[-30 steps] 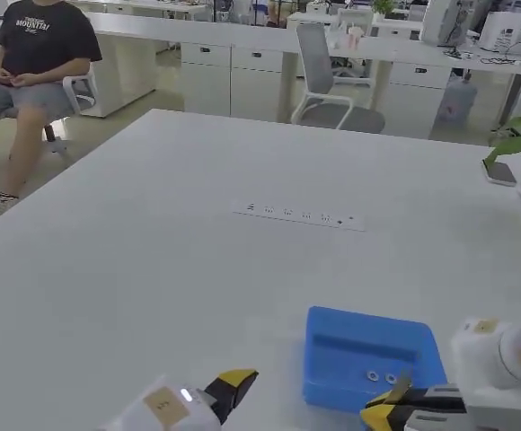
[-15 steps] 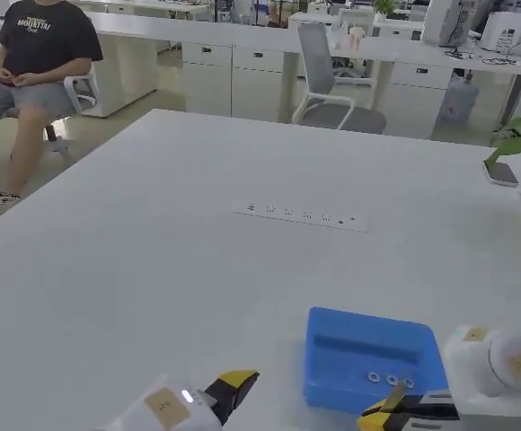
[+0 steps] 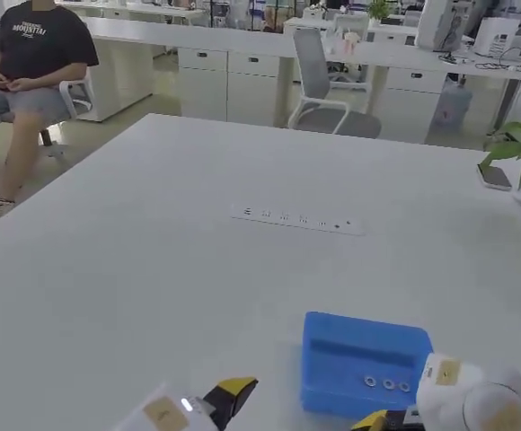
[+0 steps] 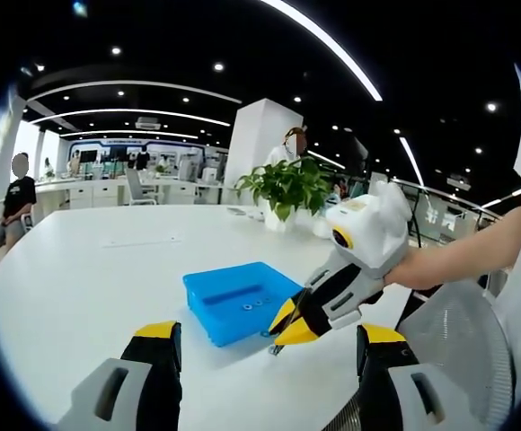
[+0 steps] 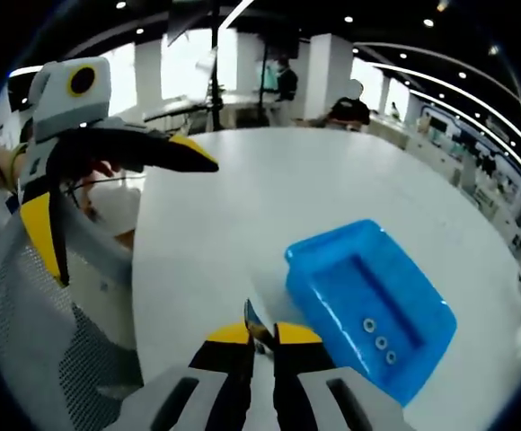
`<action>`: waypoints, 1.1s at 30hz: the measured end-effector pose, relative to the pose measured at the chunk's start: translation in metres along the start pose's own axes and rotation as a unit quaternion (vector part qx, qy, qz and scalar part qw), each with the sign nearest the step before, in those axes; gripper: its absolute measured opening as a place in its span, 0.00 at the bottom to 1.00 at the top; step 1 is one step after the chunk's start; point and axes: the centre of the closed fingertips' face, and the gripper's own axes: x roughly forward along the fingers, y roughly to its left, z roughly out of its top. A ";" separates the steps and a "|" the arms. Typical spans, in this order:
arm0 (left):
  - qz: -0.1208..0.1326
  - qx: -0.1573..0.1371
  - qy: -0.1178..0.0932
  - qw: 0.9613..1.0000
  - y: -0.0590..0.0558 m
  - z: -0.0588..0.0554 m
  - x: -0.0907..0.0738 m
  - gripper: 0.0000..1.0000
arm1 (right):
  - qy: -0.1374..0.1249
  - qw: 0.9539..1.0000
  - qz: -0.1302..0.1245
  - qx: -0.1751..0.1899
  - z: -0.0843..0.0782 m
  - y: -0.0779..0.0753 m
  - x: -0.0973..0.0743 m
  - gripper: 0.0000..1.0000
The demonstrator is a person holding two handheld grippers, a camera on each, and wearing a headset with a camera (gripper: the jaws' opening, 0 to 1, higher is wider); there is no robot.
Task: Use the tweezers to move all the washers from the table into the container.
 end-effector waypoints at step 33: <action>0.026 -0.007 -0.031 0.999 0.008 0.011 -0.002 0.87 | -0.050 0.997 -0.040 0.043 0.002 -0.005 0.002 0.04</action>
